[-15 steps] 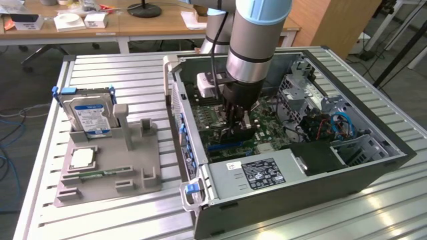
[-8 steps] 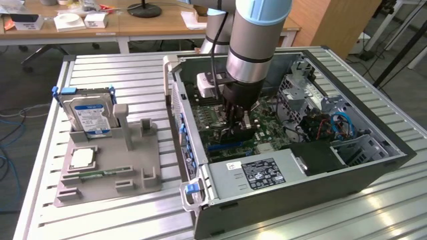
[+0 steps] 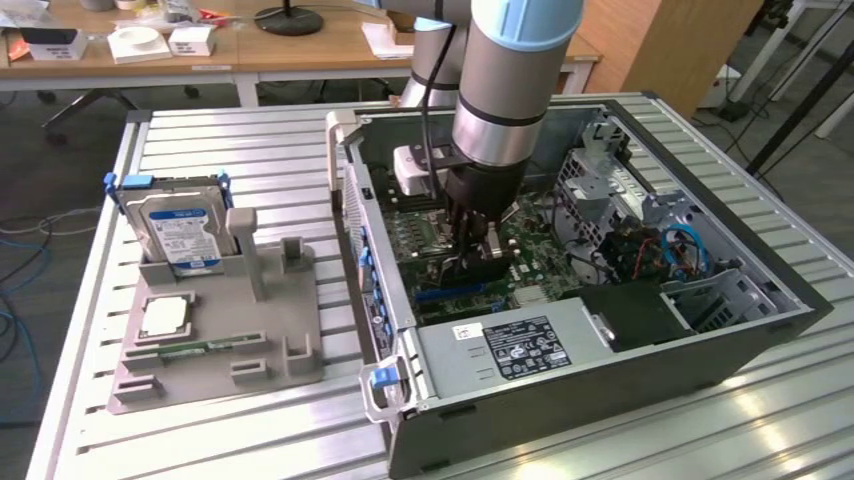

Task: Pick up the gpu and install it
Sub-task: 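Insert the gpu into the slot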

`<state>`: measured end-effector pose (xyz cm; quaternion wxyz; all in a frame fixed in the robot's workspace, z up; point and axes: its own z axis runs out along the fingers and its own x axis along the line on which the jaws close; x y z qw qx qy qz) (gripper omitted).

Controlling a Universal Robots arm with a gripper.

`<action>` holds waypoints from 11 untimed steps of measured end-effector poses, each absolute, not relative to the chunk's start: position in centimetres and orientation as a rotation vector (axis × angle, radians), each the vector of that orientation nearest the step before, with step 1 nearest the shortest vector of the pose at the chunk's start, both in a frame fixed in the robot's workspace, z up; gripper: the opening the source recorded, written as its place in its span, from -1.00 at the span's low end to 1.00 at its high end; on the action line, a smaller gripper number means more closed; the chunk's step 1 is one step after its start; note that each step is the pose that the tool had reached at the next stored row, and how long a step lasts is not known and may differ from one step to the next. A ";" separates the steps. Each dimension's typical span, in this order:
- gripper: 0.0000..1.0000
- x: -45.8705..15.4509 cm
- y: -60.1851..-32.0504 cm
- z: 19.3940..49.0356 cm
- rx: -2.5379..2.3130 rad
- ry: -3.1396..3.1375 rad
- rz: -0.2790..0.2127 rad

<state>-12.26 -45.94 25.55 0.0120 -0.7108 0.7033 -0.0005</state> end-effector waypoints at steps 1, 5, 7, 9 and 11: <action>-0.48 -12.3 -45.9 25.5 -2.216 2.193 -0.001; -0.48 -12.3 -45.9 25.5 -2.216 2.193 -0.001; -0.48 -12.3 -45.9 25.5 -2.216 2.193 -0.001; -0.48 -12.3 -45.9 25.5 -2.216 2.192 -0.001; -0.48 -12.3 -45.9 25.6 -2.216 2.193 -0.001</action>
